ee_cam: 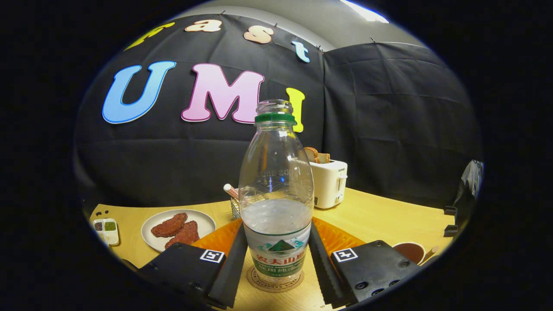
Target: Take the bottle from table, then pour the juice into the cup, finally place the bottle on the coaster
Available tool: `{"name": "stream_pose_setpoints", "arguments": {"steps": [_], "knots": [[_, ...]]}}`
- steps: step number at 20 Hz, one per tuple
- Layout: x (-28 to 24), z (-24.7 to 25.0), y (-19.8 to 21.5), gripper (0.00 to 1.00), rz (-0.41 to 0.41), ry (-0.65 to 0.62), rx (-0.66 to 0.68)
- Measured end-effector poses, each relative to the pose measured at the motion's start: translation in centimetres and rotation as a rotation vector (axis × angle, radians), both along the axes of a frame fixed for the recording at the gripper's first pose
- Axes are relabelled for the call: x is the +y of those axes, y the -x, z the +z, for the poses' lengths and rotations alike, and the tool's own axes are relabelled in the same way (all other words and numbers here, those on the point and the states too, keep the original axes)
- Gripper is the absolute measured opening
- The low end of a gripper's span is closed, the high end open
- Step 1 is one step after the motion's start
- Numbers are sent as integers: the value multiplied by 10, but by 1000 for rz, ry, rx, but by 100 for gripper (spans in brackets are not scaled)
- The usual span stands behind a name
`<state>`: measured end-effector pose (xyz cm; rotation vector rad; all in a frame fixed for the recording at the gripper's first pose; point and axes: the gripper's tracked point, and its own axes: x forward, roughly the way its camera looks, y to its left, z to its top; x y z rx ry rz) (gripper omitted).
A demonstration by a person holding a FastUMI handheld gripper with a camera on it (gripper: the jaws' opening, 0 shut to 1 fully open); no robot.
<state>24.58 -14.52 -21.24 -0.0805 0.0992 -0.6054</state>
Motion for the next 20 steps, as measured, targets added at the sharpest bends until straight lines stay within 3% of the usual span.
{"name": "stream_pose_setpoints", "arguments": {"steps": [20], "knots": [[-3, -37, -1, 77, -30, -56, 1]]}}
